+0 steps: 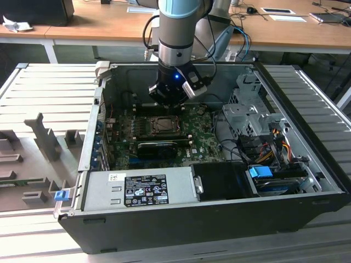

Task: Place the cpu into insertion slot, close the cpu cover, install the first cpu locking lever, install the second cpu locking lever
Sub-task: 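Install the second cpu locking lever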

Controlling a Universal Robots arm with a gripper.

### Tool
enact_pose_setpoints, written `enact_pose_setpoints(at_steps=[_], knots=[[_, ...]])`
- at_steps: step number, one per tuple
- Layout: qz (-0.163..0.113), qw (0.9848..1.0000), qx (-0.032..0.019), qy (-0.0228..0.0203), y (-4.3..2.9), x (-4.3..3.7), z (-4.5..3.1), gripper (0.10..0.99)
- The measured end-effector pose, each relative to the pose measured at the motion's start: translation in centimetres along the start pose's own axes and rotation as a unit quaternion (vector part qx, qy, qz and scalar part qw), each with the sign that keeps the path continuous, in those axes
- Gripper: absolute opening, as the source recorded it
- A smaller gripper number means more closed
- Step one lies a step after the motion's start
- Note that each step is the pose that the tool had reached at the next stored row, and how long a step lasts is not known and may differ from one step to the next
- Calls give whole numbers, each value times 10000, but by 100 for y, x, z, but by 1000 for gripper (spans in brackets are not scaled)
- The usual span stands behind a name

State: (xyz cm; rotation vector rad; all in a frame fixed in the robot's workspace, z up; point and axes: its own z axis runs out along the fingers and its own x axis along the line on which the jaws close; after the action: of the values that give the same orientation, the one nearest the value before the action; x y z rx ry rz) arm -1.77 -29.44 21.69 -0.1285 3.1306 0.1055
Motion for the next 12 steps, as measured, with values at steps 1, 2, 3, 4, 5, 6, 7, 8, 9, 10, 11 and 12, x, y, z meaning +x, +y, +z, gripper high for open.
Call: enact_pose_setpoints(at_steps=[1,2,3,4,5,6,7,8,9,10,11,12], knots=[[0,10000,1,0,-3,0,-1,106],[0,10000,0,0,-6,0,-1,106],[0,10000,0,0,-12,1,-1,106],[0,10000,0,0,-19,2,-1,106],[0,10000,0,0,-24,2,-2,106],[0,10000,0,0,-30,2,-2,106],[0,10000,0,0,-34,3,-2,106],[0,10000,0,0,-40,3,-3,106],[0,10000,0,0,-45,4,-3,106],[0,10000,0,0,-53,4,-3,106],[0,10000,0,0,-60,5,-4,106],[0,10000,0,0,-68,6,-5,106]])
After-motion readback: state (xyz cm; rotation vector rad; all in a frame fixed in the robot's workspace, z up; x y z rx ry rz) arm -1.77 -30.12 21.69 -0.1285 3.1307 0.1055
